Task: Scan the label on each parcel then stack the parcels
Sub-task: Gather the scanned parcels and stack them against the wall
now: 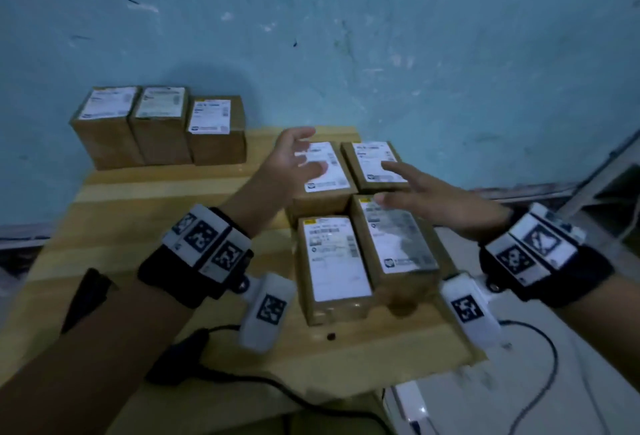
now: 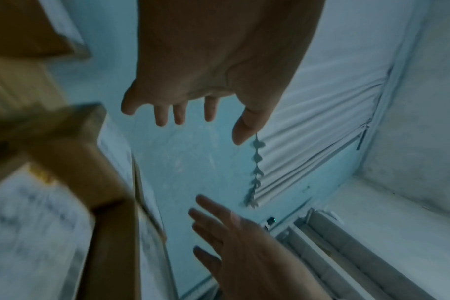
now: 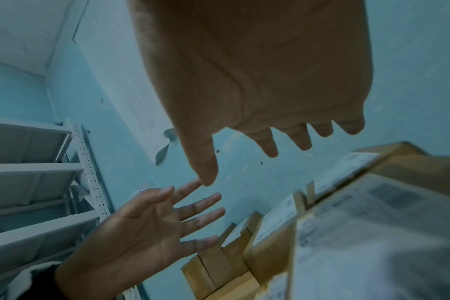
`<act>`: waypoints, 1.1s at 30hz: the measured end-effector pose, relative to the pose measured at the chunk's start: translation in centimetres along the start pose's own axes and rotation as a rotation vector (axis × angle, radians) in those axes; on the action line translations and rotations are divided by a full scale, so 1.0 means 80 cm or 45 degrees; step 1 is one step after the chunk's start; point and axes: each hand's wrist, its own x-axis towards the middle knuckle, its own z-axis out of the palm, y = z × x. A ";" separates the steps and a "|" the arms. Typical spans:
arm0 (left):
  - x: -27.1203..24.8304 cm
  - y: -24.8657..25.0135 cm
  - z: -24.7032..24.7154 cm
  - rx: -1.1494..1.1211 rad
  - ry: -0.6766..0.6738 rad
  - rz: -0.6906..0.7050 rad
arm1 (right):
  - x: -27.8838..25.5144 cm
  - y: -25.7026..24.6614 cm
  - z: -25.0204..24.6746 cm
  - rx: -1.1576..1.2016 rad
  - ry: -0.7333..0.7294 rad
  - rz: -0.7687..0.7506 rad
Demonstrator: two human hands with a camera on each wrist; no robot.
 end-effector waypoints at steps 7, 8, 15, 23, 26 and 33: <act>-0.038 -0.019 0.077 0.083 -0.347 -0.176 | -0.049 0.037 0.010 0.374 -0.049 -0.141; -0.041 -0.022 0.083 0.097 -0.376 -0.209 | -0.051 0.044 0.011 0.414 -0.049 -0.132; -0.052 -0.029 0.103 0.095 -0.473 -0.378 | -0.066 0.072 0.022 0.555 -0.119 -0.131; -0.052 -0.011 0.109 0.061 -0.550 -0.307 | -0.077 0.070 0.014 0.483 -0.100 -0.231; -0.044 0.011 0.096 0.017 -0.557 -0.178 | -0.083 0.055 -0.002 0.498 -0.042 -0.245; -0.009 0.073 0.030 -0.144 -0.320 0.116 | -0.047 -0.024 -0.043 0.037 0.116 -0.271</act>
